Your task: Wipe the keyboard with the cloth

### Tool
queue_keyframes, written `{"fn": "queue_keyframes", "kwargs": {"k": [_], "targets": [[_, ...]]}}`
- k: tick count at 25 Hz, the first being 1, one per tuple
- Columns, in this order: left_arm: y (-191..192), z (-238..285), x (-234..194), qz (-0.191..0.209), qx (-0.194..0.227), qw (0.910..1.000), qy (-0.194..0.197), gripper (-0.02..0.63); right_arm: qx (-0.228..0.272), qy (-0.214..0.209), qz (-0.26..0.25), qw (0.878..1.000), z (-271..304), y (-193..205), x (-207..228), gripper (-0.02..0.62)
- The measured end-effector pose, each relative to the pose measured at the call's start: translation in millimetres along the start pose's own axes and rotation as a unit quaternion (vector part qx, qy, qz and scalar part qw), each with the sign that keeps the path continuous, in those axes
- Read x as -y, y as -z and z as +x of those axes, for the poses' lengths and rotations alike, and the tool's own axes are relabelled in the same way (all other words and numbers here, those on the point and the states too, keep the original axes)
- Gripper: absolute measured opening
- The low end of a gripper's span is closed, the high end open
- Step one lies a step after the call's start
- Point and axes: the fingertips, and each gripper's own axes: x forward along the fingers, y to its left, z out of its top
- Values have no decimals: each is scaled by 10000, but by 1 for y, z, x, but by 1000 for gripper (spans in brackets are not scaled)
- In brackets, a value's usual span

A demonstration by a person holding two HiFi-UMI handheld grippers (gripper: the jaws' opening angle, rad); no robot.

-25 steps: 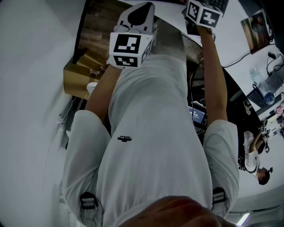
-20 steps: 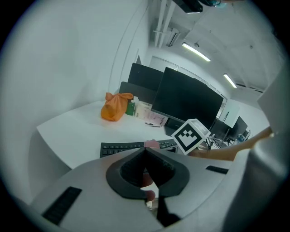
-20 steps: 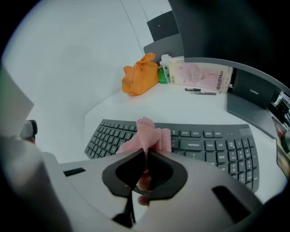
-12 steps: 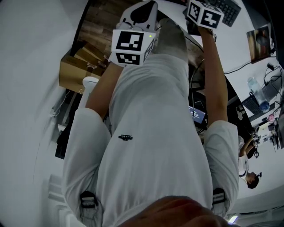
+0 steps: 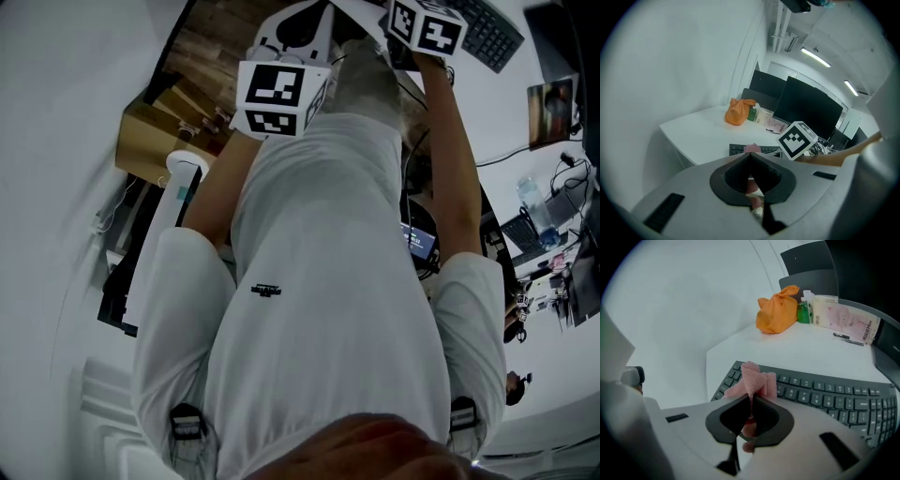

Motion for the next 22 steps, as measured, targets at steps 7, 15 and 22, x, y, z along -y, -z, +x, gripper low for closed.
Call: {"fn": "queue_keyframes", "kwargs": {"k": [7, 15, 22], "targets": [[4, -16, -20, -161, 68, 9995, -269, 14, -31, -255, -235, 9994, 14, -8, -29, 26], [8, -23, -26, -234, 92, 9990, -376, 14, -125, -558, -367, 9977, 27, -5, -60, 26], [12, -29, -23, -172, 68, 9994, -292, 14, -201, -584, -470, 9970, 27, 8, -76, 26]]}}
